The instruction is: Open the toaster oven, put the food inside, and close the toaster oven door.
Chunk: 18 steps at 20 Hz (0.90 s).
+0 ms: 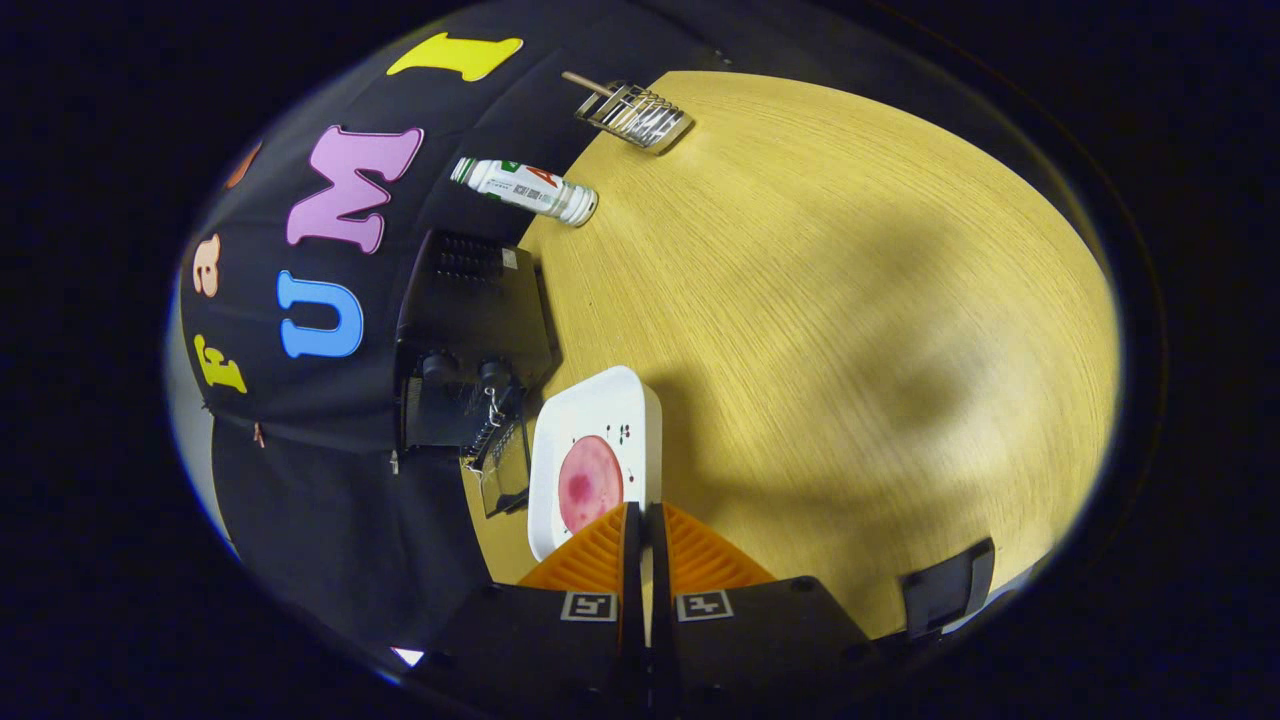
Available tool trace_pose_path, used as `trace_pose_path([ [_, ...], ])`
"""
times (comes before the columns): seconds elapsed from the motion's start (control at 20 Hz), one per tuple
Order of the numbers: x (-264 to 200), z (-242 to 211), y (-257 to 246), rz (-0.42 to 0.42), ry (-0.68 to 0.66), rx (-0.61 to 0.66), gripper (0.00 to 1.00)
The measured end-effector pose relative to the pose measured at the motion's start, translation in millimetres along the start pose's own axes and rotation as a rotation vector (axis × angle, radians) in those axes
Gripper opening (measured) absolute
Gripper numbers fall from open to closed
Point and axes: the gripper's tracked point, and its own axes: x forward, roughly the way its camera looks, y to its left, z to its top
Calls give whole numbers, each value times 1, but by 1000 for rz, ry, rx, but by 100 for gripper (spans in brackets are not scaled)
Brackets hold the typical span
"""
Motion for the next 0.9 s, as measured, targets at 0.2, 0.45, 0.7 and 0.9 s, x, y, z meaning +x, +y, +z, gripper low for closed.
trace_pose_path([
  [0.2,-5,-19,28,24,-42,18,7],
  [0.45,-10,-52,58,61,-93,17,7],
  [0.7,-2,-82,81,87,-103,18,7],
  [0.9,14,-96,111,127,-108,29,7],
])
